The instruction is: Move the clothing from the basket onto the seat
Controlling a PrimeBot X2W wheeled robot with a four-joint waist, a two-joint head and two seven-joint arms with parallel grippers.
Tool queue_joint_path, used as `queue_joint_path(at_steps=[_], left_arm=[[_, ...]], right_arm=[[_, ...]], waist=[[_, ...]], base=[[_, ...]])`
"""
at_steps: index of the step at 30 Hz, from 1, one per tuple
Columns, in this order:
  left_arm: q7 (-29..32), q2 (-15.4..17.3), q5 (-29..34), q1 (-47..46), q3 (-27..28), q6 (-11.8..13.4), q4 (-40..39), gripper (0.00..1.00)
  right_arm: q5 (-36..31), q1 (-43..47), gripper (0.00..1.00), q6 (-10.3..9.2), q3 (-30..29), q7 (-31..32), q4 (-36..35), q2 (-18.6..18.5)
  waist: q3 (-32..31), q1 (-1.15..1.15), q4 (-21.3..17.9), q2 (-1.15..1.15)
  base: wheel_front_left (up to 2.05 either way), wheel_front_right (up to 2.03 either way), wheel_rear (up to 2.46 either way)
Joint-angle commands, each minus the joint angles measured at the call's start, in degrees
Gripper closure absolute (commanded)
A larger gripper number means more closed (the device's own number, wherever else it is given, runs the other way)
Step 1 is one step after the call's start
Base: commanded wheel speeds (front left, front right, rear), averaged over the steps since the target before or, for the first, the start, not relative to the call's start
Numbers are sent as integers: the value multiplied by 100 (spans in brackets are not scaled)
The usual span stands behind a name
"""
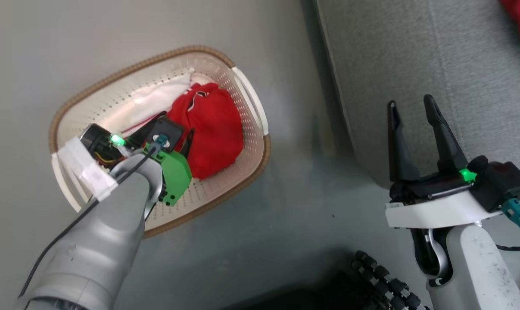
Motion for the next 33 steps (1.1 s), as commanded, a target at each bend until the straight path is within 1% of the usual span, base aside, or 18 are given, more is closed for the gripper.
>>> queue_joint_path(at_steps=[1,3,5,8,11,16,25,28,33], left_arm=[[62,-75,-111,-269,-33,7,181,0],[136,-167,-249,-432,-139,7,400,0],[276,-240,-600,-521,-156,7,537,0],[514,-282,-854,-751,-312,8,649,0],[688,-198,-977,-887,-293,8,801,0],[942,-92,-1108,-1028,-210,121,918,0],[962,-168,-1323,-1179,-139,67,953,0],[865,-219,-1512,-1230,-35,53,958,0],[755,-289,-1659,-1317,8,26,963,0]], right_arm=[[-13,-125,0,-8,27,-17,-53,1],[25,-178,0,-8,66,-17,-69,3],[45,-210,0,-8,94,-17,-59,2],[-41,-273,0,-8,176,-17,-29,3],[32,-303,0,-8,264,-17,-78,3],[127,-358,0,-8,481,-17,-128,-2],[180,-230,0,-8,539,-17,-91,2],[219,-233,0,-8,558,-17,-106,2],[234,-253,0,-8,568,-17,-69,2]], waist=[[835,-2,-148,0],[990,-2,-165,0],[1118,-2,-169,0],[1250,-2,-165,0],[1351,-2,-194,0],[1482,-2,-309,0],[1597,-2,-343,0],[1615,-2,-350,0],[1619,-2,-351,0]], base=[[0,0,0],[0,0,0],[0,0,0],[0,0,0],[0,0,0],[0,0,0],[0,0,0],[0,0,0],[0,0,0]])
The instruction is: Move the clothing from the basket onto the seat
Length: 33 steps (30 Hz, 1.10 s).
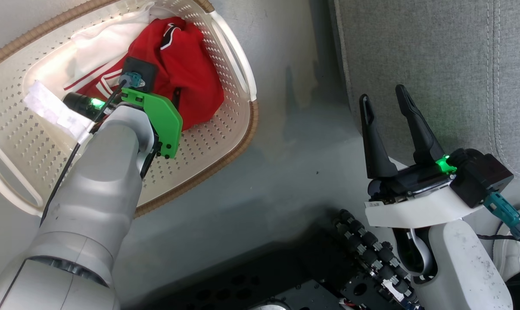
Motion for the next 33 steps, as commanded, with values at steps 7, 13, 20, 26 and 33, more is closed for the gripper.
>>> queue_joint_path(at_steps=[7,13,20,26,33], left_arm=[[-147,-27,-136,-223,40,42,7,0],[-48,-65,-325,-289,51,-16,10,0],[-138,-82,-153,-395,-237,50,12,0],[113,-12,71,-399,-530,199,16,0],[563,24,126,-291,-697,182,17,0]], right_arm=[[46,-84,0,-8,11,-17,13,1],[-22,-116,0,-8,6,-17,48,1],[45,-202,0,-8,41,-17,89,0],[90,-181,0,-8,76,-17,82,1],[27,7,0,-8,75,-17,65,0]], waist=[[-38,-1,5,0],[-38,-1,28,0],[-70,-1,27,0],[-79,-1,0,0],[-34,-1,-7,0]], base=[[0,0,0],[0,0,0],[0,0,0],[0,0,0],[0,0,0]])
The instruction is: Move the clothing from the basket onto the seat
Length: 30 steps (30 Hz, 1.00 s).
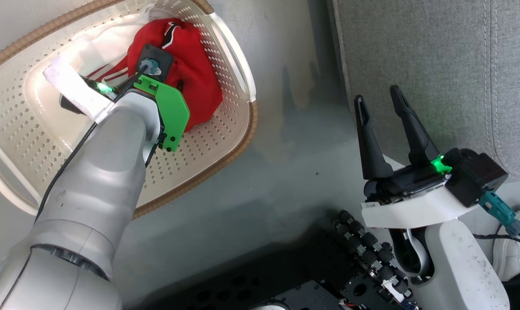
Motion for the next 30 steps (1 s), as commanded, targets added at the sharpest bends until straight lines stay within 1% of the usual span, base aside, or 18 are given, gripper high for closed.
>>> queue_joint_path(at_steps=[1,6,10,13,18,21,26,30], left_arm=[[63,52,69,49,-50,-39,0,0],[209,49,146,54,-198,-39,-1,0],[390,69,135,50,-249,55,0,0],[601,135,191,68,-346,160,1,0],[886,282,218,121,-419,262,1,0],[968,387,241,108,-452,385,-1,0],[919,489,203,67,-438,635,0,0],[843,563,318,-49,-542,806,0,0]], right_arm=[[-31,71,0,-8,-11,-17,-16,-1],[-69,197,0,-8,-42,-17,-48,-1],[-100,304,0,-8,-39,-17,-82,0],[-125,364,0,-8,-21,-17,-116,0],[-109,416,0,-8,-10,-17,-161,0],[-105,442,0,-8,3,-17,-183,0],[-99,441,0,-8,21,-17,-194,0],[-104,442,0,-8,27,-17,-203,0]], waist=[[6,0,-4,0],[30,0,-1,0],[62,0,7,0],[76,0,16,0],[90,0,16,0],[108,0,15,0],[124,0,16,0],[135,0,24,0]], base=[[0,0,0],[0,0,0],[0,0,0],[0,0,0],[0,0,0],[0,0,0],[0,0,0],[0,0,0]])
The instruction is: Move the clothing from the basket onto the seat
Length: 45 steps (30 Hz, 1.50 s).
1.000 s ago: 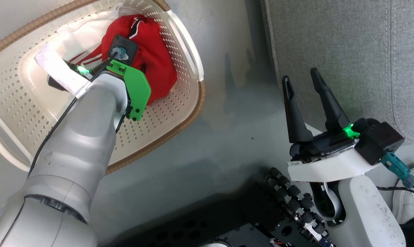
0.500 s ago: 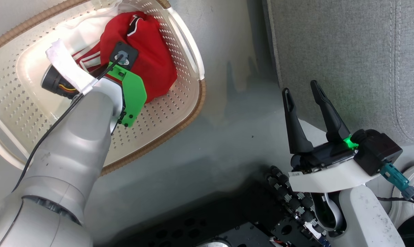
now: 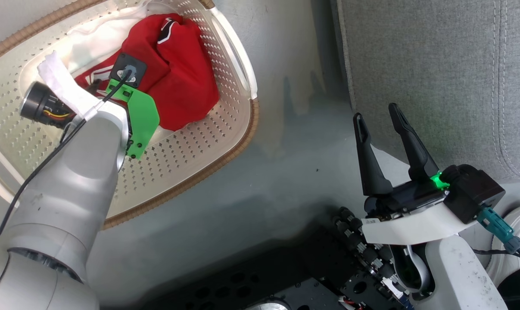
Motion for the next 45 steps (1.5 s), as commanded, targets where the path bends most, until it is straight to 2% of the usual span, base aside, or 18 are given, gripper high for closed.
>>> queue_joint_path(at_steps=[1,7,9,15,26,35,44,45], left_arm=[[-58,94,86,-126,-63,77,-1,0],[-150,136,199,-207,-211,172,0,0],[-187,140,229,-219,-263,114,-1,0],[-68,77,119,-132,-335,-337,-1,0],[168,44,183,-199,-555,-572,-1,0],[237,6,160,-266,-659,-520,-1,0],[539,-29,113,-218,-789,-666,0,0],[583,-44,97,-210,-798,-686,0,7]], right_arm=[[9,43,0,-8,10,-17,-29,1],[-30,53,0,-8,9,-17,-33,1],[-35,49,0,-8,16,-17,-36,1],[-48,92,0,-8,-5,-17,-48,1],[-98,232,0,-8,-56,-17,-129,1],[-125,342,0,-8,-82,-17,-229,1],[-179,428,0,-8,-96,-17,-304,1],[-184,434,0,-8,-100,-17,-310,1]], waist=[[9,0,4,0],[40,0,30,0],[48,0,32,0],[72,0,35,0],[119,0,47,0],[157,0,74,0],[172,0,86,0],[172,0,94,0]], base=[[0,0,0],[0,0,0],[0,0,0],[0,0,0],[0,0,0],[0,0,0],[0,0,0],[0,0,0]])
